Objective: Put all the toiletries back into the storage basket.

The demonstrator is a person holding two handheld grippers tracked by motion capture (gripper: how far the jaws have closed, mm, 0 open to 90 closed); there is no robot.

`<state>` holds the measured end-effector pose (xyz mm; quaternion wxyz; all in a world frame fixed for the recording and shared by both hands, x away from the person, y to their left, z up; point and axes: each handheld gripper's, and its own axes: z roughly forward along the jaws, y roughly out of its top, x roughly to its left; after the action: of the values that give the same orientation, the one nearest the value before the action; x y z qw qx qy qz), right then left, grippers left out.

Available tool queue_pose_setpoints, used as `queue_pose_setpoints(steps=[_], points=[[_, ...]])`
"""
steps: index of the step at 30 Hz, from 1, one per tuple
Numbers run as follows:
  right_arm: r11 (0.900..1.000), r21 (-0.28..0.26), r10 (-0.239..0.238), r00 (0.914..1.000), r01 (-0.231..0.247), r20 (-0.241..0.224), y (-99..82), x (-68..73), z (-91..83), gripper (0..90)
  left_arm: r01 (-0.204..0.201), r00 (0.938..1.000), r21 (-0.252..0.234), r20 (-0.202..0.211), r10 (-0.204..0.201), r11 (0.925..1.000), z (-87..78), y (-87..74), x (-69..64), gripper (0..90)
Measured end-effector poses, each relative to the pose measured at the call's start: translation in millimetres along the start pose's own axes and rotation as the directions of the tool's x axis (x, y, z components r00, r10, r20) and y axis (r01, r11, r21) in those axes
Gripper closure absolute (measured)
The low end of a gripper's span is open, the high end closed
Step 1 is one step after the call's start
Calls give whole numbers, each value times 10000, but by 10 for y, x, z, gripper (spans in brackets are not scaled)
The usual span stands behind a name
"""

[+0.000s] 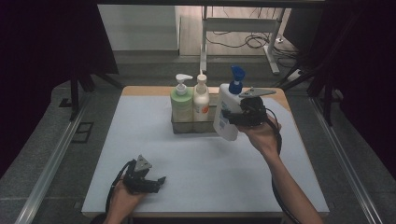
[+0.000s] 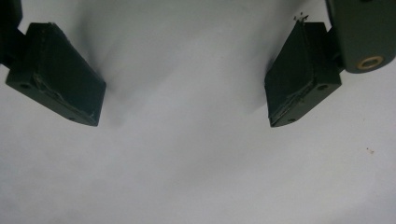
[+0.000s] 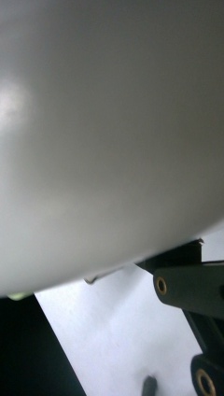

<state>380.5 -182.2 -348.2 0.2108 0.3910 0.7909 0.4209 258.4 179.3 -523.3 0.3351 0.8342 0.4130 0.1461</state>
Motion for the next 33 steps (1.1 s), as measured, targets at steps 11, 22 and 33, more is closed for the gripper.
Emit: queue_pose_setpoints(steps=[11,22,33], points=[[9992,-124,397,9975,-390,587,166,-141,135,419,9,10000,-10,11,-9,10000,0,-1,1,123],[9981,-210,601,9933,-583,985,296,-220,290,419,11,10000,-14,1,-11,10000,1,-1,0,122],[9961,-251,868,9872,-842,1335,404,-286,507,419,2,10000,14,12,-2,10000,-2,-1,1,123]])
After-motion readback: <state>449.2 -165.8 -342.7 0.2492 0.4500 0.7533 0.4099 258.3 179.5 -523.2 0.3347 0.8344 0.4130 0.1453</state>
